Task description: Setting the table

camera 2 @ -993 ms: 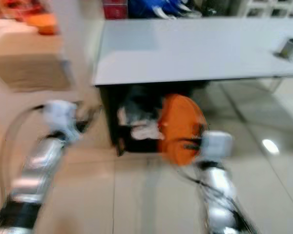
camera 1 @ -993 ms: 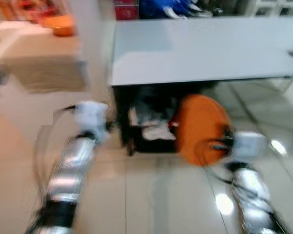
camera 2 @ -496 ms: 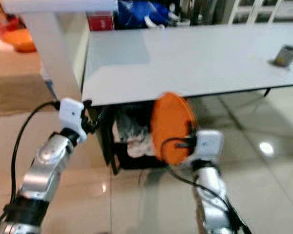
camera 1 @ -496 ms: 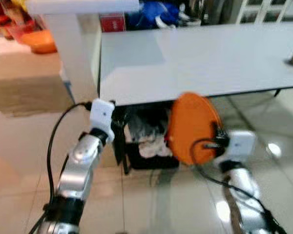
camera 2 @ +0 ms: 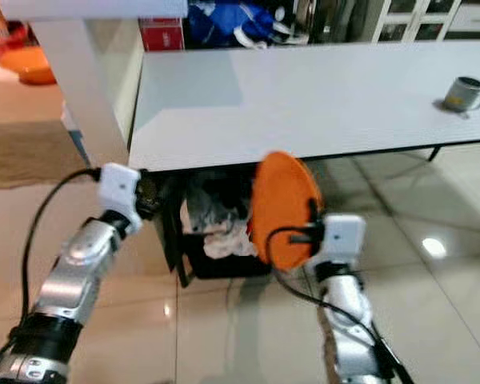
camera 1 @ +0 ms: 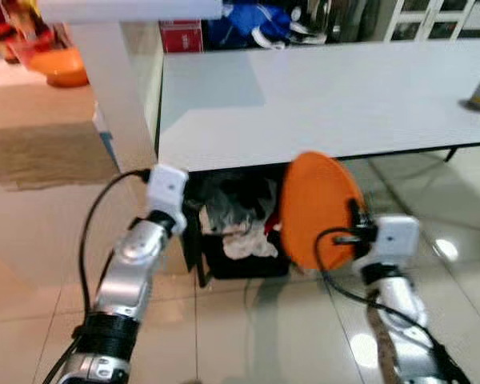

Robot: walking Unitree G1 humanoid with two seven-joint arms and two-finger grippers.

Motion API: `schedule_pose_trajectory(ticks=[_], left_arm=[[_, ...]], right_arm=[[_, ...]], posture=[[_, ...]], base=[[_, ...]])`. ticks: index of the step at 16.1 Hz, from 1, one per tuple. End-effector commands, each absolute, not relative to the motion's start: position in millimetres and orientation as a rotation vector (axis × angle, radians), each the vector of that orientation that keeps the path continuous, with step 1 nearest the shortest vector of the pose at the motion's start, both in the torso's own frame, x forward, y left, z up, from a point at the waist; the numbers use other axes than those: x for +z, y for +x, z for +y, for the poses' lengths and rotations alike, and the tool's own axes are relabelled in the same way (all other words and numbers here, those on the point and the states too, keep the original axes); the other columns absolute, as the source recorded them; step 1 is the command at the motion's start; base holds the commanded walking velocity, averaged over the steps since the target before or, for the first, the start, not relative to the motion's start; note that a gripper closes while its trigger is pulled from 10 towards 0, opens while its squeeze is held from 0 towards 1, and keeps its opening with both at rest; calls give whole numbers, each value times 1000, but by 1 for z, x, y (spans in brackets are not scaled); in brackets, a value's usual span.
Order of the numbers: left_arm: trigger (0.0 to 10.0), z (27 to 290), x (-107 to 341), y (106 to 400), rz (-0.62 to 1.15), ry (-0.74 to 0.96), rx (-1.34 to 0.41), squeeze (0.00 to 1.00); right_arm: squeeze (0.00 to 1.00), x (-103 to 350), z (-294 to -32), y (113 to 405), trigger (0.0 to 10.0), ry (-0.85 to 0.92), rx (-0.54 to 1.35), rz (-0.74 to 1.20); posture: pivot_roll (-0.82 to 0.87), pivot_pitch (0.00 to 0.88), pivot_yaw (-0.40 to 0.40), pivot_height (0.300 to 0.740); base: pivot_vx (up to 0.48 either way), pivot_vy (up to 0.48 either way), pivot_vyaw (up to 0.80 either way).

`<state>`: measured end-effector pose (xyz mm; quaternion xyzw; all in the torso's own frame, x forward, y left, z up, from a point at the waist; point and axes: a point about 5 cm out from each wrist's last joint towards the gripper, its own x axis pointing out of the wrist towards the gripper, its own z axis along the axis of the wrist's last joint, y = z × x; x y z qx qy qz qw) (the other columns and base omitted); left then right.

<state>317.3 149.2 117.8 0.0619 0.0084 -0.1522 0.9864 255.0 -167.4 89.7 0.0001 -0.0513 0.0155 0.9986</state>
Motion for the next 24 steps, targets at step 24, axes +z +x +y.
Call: schedule_pose_trajectory(ticks=[24], left_arm=[[10000, 144, 115, 323, 15, 132, -293, 0]], right_arm=[[0, 98, -180, 256, 0, -29, -1, -147]], posture=[[-4, 0, 59, 740]], base=[[275, -390, 0]])
